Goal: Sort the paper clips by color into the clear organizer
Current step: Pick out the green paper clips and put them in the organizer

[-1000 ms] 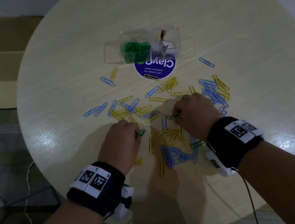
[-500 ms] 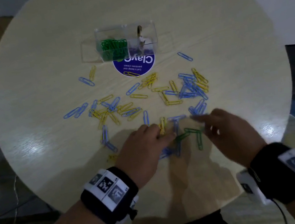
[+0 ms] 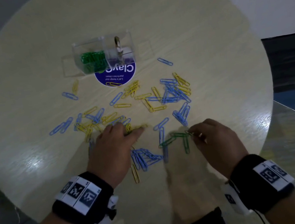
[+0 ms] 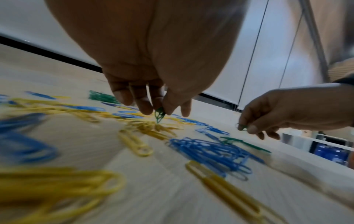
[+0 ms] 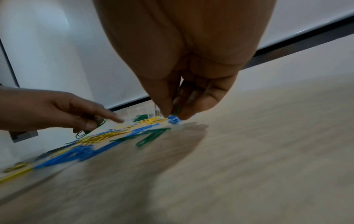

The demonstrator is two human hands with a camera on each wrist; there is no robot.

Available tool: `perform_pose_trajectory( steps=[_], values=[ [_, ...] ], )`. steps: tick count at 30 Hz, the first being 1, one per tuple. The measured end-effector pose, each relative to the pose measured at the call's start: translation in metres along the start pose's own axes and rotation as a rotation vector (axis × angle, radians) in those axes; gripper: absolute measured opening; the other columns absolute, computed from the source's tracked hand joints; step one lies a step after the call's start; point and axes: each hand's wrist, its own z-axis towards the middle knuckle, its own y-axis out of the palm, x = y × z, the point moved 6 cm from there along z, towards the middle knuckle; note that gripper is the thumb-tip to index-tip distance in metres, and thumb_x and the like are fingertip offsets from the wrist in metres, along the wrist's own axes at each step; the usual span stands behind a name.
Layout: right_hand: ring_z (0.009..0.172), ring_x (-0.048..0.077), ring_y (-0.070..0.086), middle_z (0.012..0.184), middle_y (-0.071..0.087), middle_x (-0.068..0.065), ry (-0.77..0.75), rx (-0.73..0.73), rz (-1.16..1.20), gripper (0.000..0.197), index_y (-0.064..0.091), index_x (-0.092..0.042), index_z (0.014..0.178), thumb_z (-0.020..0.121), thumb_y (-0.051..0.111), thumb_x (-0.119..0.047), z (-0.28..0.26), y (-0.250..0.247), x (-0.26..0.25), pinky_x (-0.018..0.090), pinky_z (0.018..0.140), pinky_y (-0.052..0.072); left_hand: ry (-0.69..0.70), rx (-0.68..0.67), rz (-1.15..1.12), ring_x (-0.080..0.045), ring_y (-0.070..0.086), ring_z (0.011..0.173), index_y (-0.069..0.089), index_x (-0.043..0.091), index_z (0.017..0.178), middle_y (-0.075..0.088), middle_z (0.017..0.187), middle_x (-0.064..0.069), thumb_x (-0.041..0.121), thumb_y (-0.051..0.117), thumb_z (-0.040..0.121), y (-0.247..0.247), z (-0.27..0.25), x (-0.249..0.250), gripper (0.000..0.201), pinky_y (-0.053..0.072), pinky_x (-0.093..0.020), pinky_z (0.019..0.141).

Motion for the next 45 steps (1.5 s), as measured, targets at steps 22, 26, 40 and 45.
perform_pose_trajectory(
  steps=[22, 26, 40, 45],
  values=[
    [0.085, 0.037, 0.057, 0.087, 0.061, 0.01, -0.058, -0.163, -0.146, 0.015, 0.067, -0.015, 0.091, 0.077, 0.064, -0.012, 0.018, 0.032, -0.026, 0.041, 0.075, 0.051, -0.028, 0.051, 0.006, -0.028, 0.045, 0.075, 0.062, 0.038, 0.122, 0.044, 0.083, -0.001, 0.007, 0.05, 0.068, 0.002, -0.015, -0.03, 0.063, 0.041, -0.037, 0.063],
    [0.084, 0.037, 0.057, 0.087, 0.06, 0.011, -0.035, -0.18, -0.175, 0.012, 0.067, -0.013, 0.089, 0.078, 0.062, -0.013, 0.022, 0.03, -0.026, 0.039, 0.074, 0.048, -0.065, 0.069, -0.072, -0.028, 0.048, 0.073, 0.06, 0.036, 0.125, 0.045, 0.084, -0.001, 0.006, 0.052, 0.072, -0.002, -0.021, -0.033, 0.061, 0.041, -0.035, 0.06],
    [0.077, 0.032, 0.058, 0.079, 0.058, 0.005, -0.252, -0.233, -0.209, 0.006, 0.064, -0.017, 0.08, 0.076, 0.068, -0.02, 0.016, 0.037, -0.041, 0.037, 0.073, 0.05, -0.307, 0.118, -0.281, -0.026, 0.064, 0.086, 0.065, 0.026, 0.11, 0.061, 0.096, 0.001, 0.025, 0.053, 0.087, 0.002, -0.071, -0.057, 0.025, 0.055, -0.038, 0.068],
    [0.08, 0.037, 0.059, 0.081, 0.06, 0.012, -0.115, -0.246, -0.219, 0.01, 0.061, -0.01, 0.079, 0.078, 0.067, -0.018, 0.021, 0.032, -0.041, 0.037, 0.069, 0.047, -0.324, 0.116, -0.304, -0.022, 0.062, 0.089, 0.064, 0.026, 0.11, 0.06, 0.098, 0.004, 0.028, 0.052, 0.089, 0.012, -0.088, -0.063, 0.025, 0.052, -0.035, 0.073]
  ],
)
